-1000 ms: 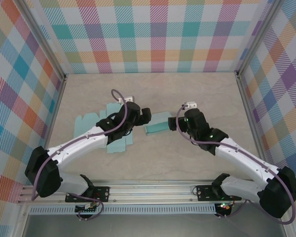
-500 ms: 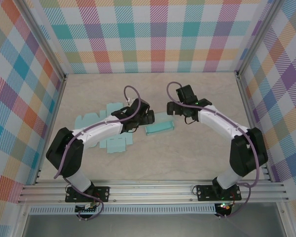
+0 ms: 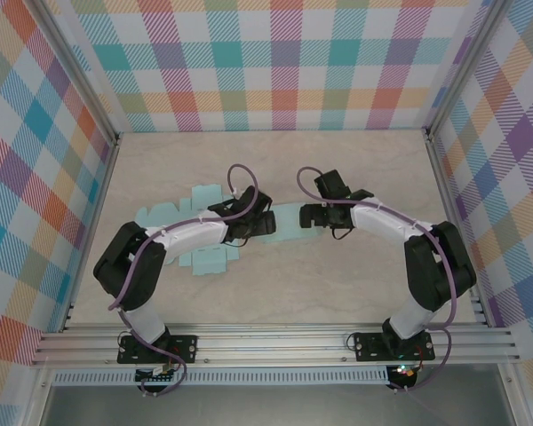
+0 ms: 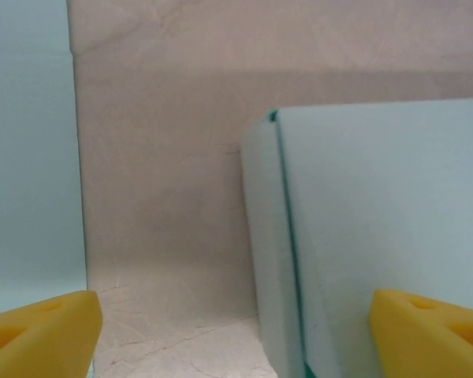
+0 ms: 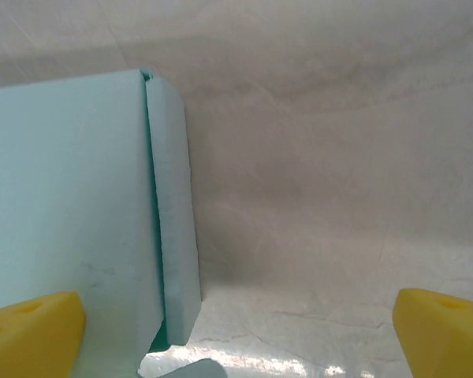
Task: Fold the paper box
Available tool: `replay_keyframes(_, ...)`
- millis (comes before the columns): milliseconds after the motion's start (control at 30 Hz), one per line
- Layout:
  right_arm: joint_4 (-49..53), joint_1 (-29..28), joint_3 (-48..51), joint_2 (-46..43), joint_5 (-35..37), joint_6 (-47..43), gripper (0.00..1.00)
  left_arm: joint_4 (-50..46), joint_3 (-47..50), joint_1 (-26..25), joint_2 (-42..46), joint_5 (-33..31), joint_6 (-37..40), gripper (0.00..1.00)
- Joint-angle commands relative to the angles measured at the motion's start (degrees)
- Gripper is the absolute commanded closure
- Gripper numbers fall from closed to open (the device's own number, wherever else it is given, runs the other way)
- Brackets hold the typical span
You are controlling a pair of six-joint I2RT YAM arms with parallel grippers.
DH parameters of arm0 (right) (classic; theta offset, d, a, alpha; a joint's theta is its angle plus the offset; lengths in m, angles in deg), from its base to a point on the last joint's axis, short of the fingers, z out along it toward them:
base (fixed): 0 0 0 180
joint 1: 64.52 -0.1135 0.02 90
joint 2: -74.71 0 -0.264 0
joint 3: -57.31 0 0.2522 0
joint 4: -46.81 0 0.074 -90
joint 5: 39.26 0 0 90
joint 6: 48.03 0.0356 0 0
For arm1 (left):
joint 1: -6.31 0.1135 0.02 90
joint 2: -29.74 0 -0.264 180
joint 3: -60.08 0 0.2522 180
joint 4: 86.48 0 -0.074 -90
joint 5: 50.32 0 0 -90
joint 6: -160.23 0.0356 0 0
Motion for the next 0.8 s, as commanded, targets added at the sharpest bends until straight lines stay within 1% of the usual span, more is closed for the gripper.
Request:
replay_keyframes(0,-1.2,0.3,2.3,1.0,-1.5,1.9,0.0,0.9,1.6,0.3,-1.3,0.9,-1.1,0.18)
replay_keyframes(233,-2.4,0.2,4.3,1.7,-2.8,3.1,0.0,1.6,3.1,0.4,-2.9,1.4,-1.7,0.29)
replay_keyframes(300,-2.8,0.3,4.8,1.4,-3.0,3.3,0.0,1.6,3.3,0.4,-3.1,1.5,-1.7,0.31)
replay_keyframes(400,-3.1,0.2,5.8,0.7,-2.9,3.8,0.0,1.6,3.3,0.4,-3.3,1.5,-1.5,0.37)
replay_keyframes(500,-3.2,0.2,6.7,0.3,-2.7,4.1,0.0,1.7,3.2,0.4,-3.6,1.7,-1.3,0.38)
replay_keyframes(567,-2.9,0.3,6.9,0.0,-2.9,4.3,0.0,1.6,3.1,0.5,-3.5,2.3,-1.1,0.41)
replay_keyframes(600,-2.7,0.2,7.0,-0.4,-3.3,4.3,0.0,3.5,3.0,0.5,-3.4,2.8,-1.0,0.42)
replay_keyframes(633,-2.7,0.2,7.0,-1.1,-3.6,4.4,0.0,3.9,2.9,0.5,-3.0,3.4,-0.6,0.43)
replay_keyframes(767,-2.8,0.2,7.3,-5.7,-5.0,4.9,0.0,4.9,1.9,0.8,-0.8,5.5,0.7,0.44)
